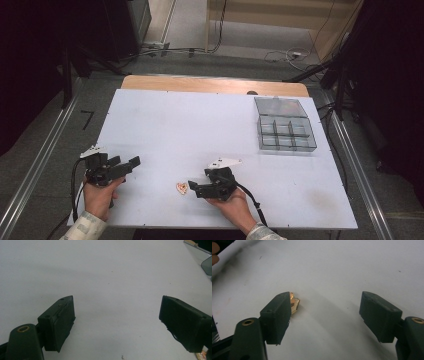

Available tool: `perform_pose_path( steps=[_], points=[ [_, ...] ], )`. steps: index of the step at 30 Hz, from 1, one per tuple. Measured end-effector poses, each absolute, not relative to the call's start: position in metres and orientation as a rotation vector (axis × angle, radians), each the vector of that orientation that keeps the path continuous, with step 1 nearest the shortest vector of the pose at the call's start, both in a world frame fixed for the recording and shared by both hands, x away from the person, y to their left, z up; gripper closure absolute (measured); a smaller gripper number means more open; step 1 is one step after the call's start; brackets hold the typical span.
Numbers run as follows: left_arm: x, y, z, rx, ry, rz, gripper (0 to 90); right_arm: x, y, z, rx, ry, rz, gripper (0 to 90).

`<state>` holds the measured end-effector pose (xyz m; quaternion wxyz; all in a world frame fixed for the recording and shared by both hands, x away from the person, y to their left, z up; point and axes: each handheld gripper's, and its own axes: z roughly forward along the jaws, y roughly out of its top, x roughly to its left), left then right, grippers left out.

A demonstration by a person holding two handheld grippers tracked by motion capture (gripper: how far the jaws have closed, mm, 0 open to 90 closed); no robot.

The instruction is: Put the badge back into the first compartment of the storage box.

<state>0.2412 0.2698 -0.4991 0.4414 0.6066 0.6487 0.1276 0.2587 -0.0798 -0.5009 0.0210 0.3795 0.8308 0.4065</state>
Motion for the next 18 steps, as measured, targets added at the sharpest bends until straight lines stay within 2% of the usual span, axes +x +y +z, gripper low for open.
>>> perform_pose_path(
  steps=[7, 18],
  points=[
    [0.241, 0.270, -0.499, 1.507, 1.609, 0.317, 13.7, 0.256, -0.070, -0.503, 1.160, 2.597, 1.271, 28.8],
    [0.241, 0.270, -0.499, 1.506, 1.612, 0.317, 13.7, 0.256, -0.061, -0.507, 1.130, 2.634, 1.280, 50.6]
  ],
)
